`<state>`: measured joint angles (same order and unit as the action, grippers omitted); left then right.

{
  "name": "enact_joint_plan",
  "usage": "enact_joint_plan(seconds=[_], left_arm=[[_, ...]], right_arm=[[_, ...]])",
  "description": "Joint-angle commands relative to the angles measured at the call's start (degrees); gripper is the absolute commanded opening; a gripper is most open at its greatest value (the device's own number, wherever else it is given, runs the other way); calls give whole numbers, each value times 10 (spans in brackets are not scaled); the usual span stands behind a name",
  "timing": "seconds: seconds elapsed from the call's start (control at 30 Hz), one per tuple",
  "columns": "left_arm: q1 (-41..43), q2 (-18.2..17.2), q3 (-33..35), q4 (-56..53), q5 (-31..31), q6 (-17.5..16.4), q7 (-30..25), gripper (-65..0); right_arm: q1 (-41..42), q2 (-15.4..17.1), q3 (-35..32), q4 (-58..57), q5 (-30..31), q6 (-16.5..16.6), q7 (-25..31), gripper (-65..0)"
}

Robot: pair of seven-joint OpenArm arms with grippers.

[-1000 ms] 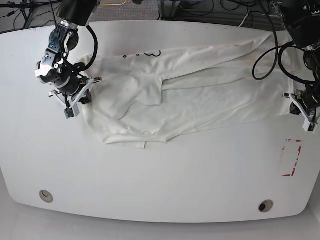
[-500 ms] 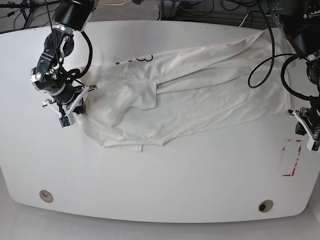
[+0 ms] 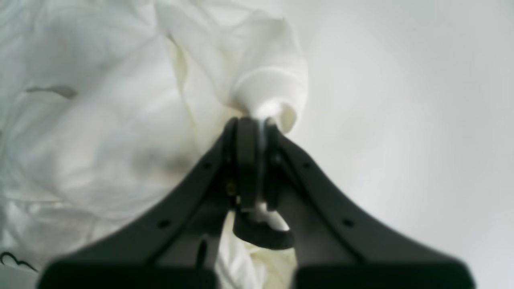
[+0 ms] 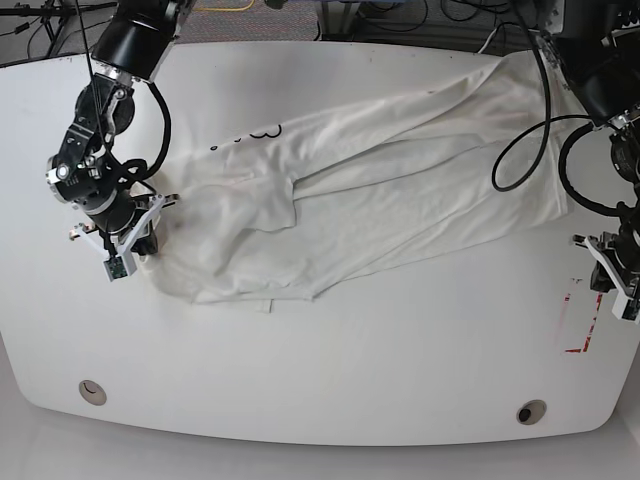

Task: Fold the T-shirt properly
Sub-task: 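Lower the open left gripper onto the shirt's hem edge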

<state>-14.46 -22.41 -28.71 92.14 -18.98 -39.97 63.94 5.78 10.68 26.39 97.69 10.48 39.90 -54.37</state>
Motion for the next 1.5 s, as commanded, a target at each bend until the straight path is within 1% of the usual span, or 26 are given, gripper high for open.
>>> enact_joint_plan(seconds=[0.0, 0.17, 0.23, 0.37, 0.43, 0.5, 0.57, 0.83, 1.17, 1.47], left_arm=[[-8, -12, -3, 9, -3, 0, -5, -650], [-9, -14, -6, -11, 2, 0, -12, -650], [-6, -16, -9, -52, 1, 0, -26, -620], [-7, -15, -9, -108, 3, 0, -58, -380], [-6, -15, -9, -126, 3, 0, -66, -317], [-6, -14, -9, -142, 2, 0, -68, -272], [-12, -8, -7, -165, -3, 0, -78, -205], [-23, 6, -8, -204, -5, 0, -78, -188], [-37, 15, 3, -219, -6, 0, -85, -180], [-27, 22, 7, -193, -4, 0, -68, -211]], right_arm=[[20, 9, -3, 8, 6, 1, 9, -645], [24, 9, -6, 6, 6, 1, 7, -644], [3, 6, 0, 8, 7, 1, 6, -640], [-5, 2, 2, 13, 8, 1, 4, -642], [-7, 1, 3, 13, 7, 1, 4, -642], [-8, 0, 3, 13, 8, 1, 3, -642], [-7, 4, 1, 13, 8, 1, 3, -643], [-9, 4, 2, 12, 8, 1, 2, -641], [-13, 3, 4, 16, 6, 1, 0, -642], [-7, 5, 1, 13, 6, 1, 1, -640]])
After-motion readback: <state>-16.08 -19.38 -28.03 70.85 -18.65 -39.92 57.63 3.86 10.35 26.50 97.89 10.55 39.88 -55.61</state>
